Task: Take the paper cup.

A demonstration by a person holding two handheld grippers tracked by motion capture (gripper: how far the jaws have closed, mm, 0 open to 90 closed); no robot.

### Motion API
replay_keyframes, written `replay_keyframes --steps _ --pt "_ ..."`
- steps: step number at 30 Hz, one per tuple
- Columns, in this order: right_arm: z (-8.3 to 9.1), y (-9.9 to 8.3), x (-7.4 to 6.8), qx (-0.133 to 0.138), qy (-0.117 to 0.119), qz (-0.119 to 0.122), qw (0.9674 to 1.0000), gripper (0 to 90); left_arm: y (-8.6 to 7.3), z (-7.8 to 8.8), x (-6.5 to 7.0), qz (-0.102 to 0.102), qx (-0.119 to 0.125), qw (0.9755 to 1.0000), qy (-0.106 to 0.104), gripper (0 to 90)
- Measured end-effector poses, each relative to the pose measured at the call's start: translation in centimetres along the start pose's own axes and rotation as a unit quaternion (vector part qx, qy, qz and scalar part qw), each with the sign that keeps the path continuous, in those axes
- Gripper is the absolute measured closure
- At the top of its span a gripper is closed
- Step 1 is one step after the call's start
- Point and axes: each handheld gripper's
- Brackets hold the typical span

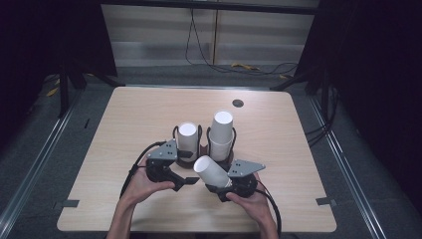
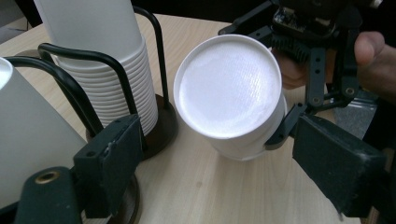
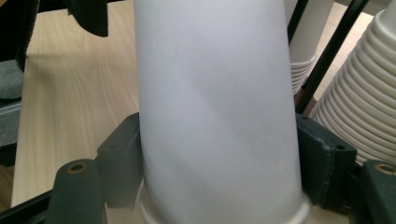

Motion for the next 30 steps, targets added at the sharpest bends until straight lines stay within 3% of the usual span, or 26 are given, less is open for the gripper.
replay_keyframes --steps 4,18,21,30 --pt "0.0 0.4 0.1 -0.017 0.0 0.014 0.9997 26.7 0.0 0.0 -0.2 0.005 -0.004 1.0 -0.006 15.7" --pt "-0.2 1.5 0.3 -0.07 0.013 0.051 0.9962 26.7 0.0 0.1 -0.5 -0.006 -0.033 0.9994 -0.008 16.6" --pt "-0.3 1.9 0.4 -0.086 0.012 0.068 0.9939 26.8 0.0 -0.1 -0.7 -0.003 -0.035 0.9994 -0.008 16.6" --pt "-0.3 2.9 0.6 -0.108 0.01 0.088 0.9902 27.1 0.1 -0.4 -0.8 -0.002 -0.041 0.9991 -0.01 16.6"
Point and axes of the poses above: each handheld gripper's, and its own axes: z roughly backward along the jaws, y roughly out of its top, x roughly to its right, and after that the axes turned 10 degrees about -y, right-handed
